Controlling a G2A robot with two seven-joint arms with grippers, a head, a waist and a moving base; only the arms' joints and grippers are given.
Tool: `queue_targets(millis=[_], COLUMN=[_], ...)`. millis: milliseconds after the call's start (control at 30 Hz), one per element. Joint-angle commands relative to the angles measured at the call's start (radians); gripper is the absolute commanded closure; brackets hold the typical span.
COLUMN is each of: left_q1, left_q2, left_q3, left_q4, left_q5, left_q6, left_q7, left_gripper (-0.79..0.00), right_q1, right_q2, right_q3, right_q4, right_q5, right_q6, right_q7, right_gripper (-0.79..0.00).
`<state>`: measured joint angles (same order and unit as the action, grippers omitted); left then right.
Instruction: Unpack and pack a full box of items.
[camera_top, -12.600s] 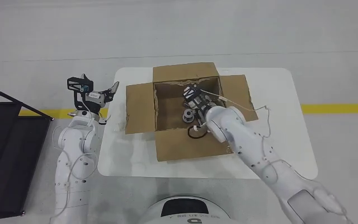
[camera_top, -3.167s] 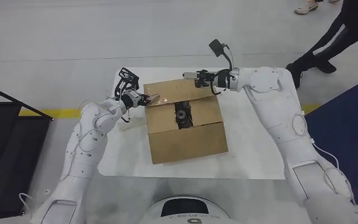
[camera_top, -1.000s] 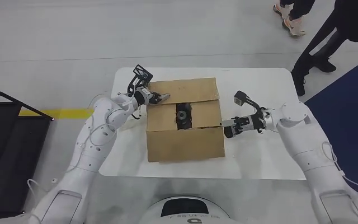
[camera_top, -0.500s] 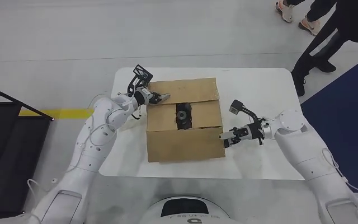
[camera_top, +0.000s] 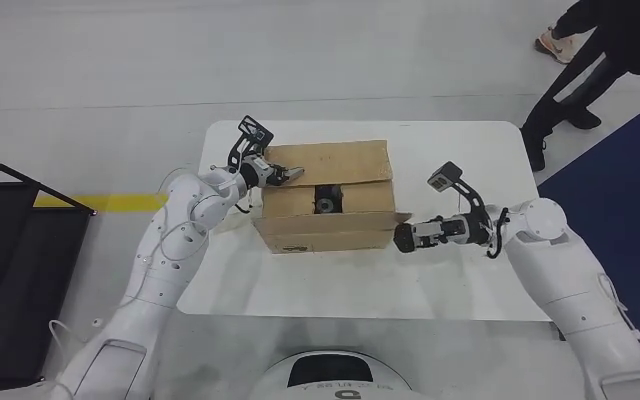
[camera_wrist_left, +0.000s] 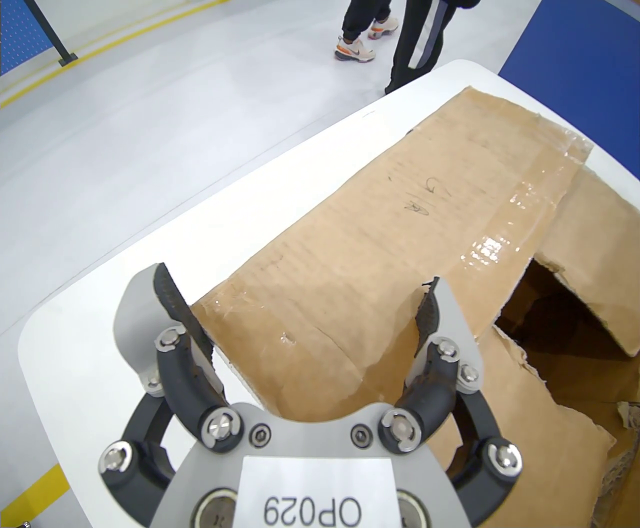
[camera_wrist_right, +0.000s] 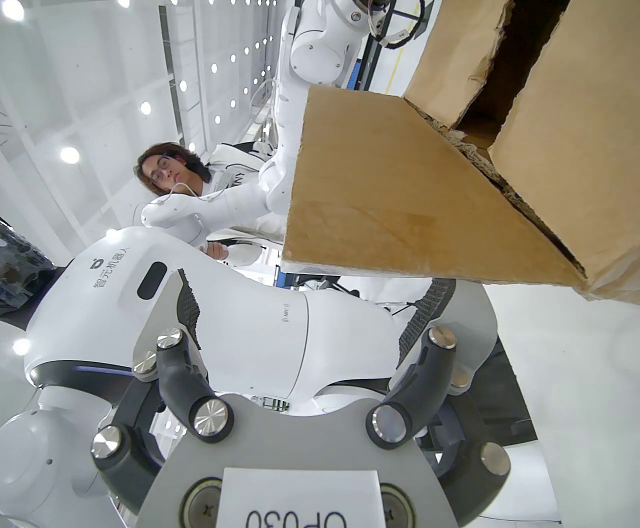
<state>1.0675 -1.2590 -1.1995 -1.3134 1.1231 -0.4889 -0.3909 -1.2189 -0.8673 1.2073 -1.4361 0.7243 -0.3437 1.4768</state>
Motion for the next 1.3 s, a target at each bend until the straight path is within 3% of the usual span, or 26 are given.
queue_targets(millis=[0, 233, 700, 900, 1267], left_q1=[0.0, 0.051, 0.165, 0.203, 0.203], left_q2=[0.0, 0.009, 0.038, 0.046, 0.046], left_q3=[0.0, -0.069, -0.224, -0.255, -0.255], left_q4=[0.0, -0.055, -0.067, -0.056, -0.056], left_q5=[0.0, -0.018, -0.084, -0.082, -0.082], left_q6=[0.0, 0.075, 0.09, 0.095, 0.095], left_q7=[0.0, 0.123, 0.195, 0.216, 0.216], left_gripper=[-0.785, -0.785, -0.785, -0.785, -0.785], right_q1=[0.002, 0.044, 0.252, 0.341, 0.44], right_q2=[0.001, -0.008, -0.068, -0.103, -0.156], right_q3=[0.003, -0.02, -0.158, -0.23, -0.321], right_q4=[0.003, 0.046, 0.143, 0.259, 0.41], right_q5=[-0.011, -0.108, -0.233, -0.213, -0.224], right_q6=[-0.024, -0.116, -0.049, -0.042, -0.013], right_q7=[-0.024, -0.128, -0.297, -0.286, -0.277], right_gripper=[-0.785, -0.785, -0.785, -0.785, -0.785])
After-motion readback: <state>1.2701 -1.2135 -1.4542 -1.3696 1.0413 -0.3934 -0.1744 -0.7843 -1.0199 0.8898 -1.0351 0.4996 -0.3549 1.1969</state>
